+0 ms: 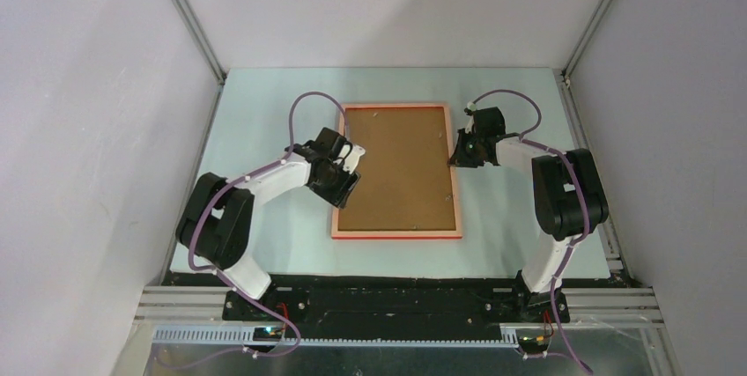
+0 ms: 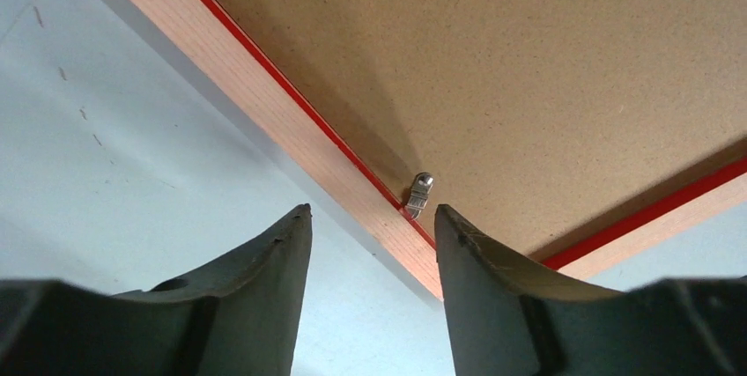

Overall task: Put the photo into the frame
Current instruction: Install the photo frame at the center of the board.

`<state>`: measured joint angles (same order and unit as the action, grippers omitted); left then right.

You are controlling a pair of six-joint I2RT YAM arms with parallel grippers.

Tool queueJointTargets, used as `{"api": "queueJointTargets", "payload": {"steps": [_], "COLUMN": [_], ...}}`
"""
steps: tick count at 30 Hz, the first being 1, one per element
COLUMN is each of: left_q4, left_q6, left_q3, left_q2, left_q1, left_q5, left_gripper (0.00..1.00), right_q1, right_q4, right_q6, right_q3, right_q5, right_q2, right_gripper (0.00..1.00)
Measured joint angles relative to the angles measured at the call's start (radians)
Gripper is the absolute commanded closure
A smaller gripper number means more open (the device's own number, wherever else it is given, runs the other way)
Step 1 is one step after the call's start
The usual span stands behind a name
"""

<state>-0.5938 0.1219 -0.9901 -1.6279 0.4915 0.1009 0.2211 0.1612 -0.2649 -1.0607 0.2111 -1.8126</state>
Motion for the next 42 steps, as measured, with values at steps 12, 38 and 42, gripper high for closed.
{"api": "queueJointTargets", "payload": {"steps": [12, 38, 42], "left_q4": [0.004, 0.008, 0.009], "left_q6": [0.011, 0.019, 0.018], "left_q3": [0.000, 0.001, 0.001], "left_q2": [0.013, -0.022, -0.026], "left_q1": [0.000, 0.024, 0.026], "left_q5": [0.000, -0.039, -0.035], "left_gripper": [0.33, 0.44, 0.51], "right_q1": [-0.001, -0.003, -0.003], "right_q4": [-0.003, -0.004, -0.004], "right_q6": [0.004, 0.004, 0.004], "right_q3": [0.000, 0.000, 0.000], "right_q5": [0.005, 0.008, 0.009], "right_q2": [-0.002, -0.002, -0.002], "right_gripper": [1.00, 1.00, 1.00]}}
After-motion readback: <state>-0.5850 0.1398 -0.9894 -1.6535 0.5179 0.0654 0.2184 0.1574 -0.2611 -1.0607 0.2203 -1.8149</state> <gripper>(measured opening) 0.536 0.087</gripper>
